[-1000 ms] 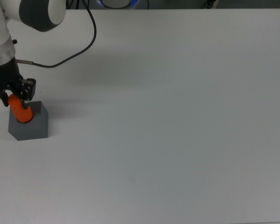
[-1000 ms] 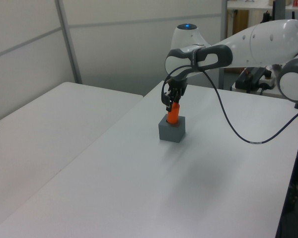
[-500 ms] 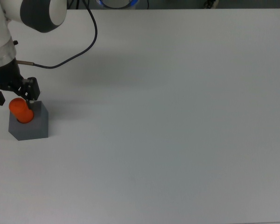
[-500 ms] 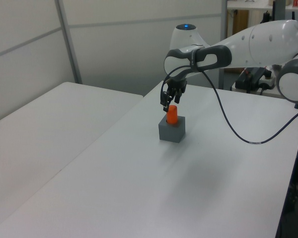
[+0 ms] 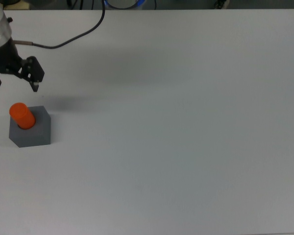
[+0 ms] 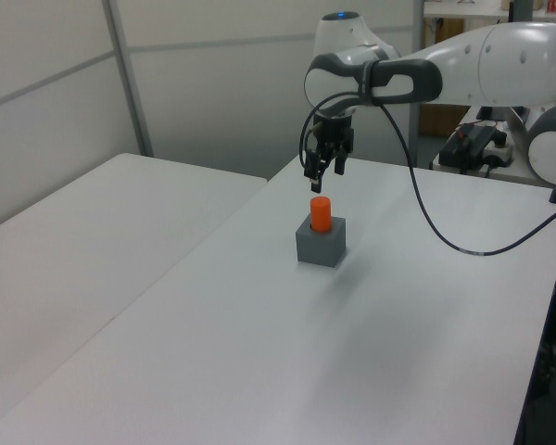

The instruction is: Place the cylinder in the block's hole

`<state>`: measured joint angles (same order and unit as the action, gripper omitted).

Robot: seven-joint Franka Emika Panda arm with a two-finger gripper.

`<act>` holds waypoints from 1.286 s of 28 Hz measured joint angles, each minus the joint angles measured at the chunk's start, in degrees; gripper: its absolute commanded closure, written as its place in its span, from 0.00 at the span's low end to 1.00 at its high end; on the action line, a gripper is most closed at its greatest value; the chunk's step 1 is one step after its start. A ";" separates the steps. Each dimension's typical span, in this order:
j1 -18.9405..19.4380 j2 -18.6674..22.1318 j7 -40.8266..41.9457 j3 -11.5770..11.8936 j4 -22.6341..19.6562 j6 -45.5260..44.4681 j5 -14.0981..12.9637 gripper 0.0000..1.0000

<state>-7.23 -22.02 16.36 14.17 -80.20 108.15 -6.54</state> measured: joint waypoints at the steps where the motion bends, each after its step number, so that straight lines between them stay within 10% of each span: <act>1: 0.02 0.26 0.01 -0.01 0.35 -1.02 0.07 0.00; 12: 5.41 2.64 0.02 -0.63 1.18 -7.40 6.00 0.00; 36: 8.43 2.35 0.01 -0.68 0.78 -7.72 6.36 0.00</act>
<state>1.20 -19.66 16.37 13.49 -79.42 100.43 -0.17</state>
